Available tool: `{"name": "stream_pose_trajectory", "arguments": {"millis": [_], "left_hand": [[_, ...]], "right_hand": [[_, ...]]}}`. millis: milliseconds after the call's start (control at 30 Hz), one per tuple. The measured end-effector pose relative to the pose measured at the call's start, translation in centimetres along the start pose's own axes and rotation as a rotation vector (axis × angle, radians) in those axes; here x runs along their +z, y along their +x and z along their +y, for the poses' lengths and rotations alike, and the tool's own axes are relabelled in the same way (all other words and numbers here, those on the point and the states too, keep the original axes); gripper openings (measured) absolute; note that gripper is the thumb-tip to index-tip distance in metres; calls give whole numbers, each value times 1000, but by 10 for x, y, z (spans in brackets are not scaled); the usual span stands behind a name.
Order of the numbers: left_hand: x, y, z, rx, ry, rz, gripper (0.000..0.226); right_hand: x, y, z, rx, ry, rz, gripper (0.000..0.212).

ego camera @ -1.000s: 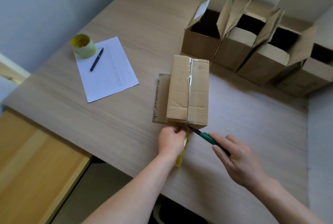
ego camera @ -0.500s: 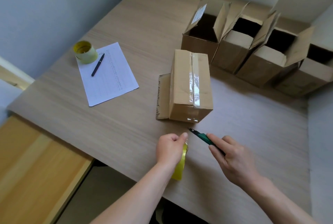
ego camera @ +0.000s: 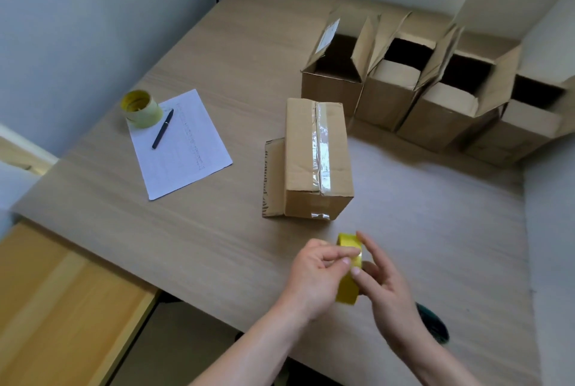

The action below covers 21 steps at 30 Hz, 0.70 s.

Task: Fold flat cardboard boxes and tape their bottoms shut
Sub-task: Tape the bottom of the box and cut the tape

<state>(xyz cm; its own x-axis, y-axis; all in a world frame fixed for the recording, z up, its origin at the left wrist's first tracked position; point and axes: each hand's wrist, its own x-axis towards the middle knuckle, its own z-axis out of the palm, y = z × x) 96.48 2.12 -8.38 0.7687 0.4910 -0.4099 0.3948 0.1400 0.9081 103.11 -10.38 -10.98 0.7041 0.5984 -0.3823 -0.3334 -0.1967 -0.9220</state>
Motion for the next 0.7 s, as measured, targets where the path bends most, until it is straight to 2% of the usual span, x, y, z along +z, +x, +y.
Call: {"name": "stream_pose_trajectory", "arguments": {"millis": [100, 200, 300, 367, 467, 533, 567, 633, 700], "left_hand": [[2, -5, 10, 43, -30, -8, 26], [4, -8, 11, 102, -13, 71, 36], [2, -12, 3, 273, 168, 175, 28], [-6, -12, 2, 466, 391, 218, 22], [-32, 14, 15, 650, 493, 347, 41], [-50, 49, 30, 686, 687, 418, 60], [-57, 67, 39, 693, 851, 385, 69], [-64, 98, 47, 693, 1088, 190, 72], [-71, 121, 42, 760, 1140, 53, 64]], "right_hand": [[10, 1, -14, -32, 121, 40, 32], [17, -1, -23, -34, 200, 24, 18], [20, 2, -24, -67, 232, 65, 7], [21, 5, -23, -102, 182, 107, 14], [19, 13, -24, -113, 97, 207, 25], [11, 20, -22, -110, 49, 303, 24], [5, 23, -20, -105, 29, 350, 22], [-4, 24, -16, -90, 6, 436, 20], [-12, 22, -12, -85, -17, 494, 14]]}}
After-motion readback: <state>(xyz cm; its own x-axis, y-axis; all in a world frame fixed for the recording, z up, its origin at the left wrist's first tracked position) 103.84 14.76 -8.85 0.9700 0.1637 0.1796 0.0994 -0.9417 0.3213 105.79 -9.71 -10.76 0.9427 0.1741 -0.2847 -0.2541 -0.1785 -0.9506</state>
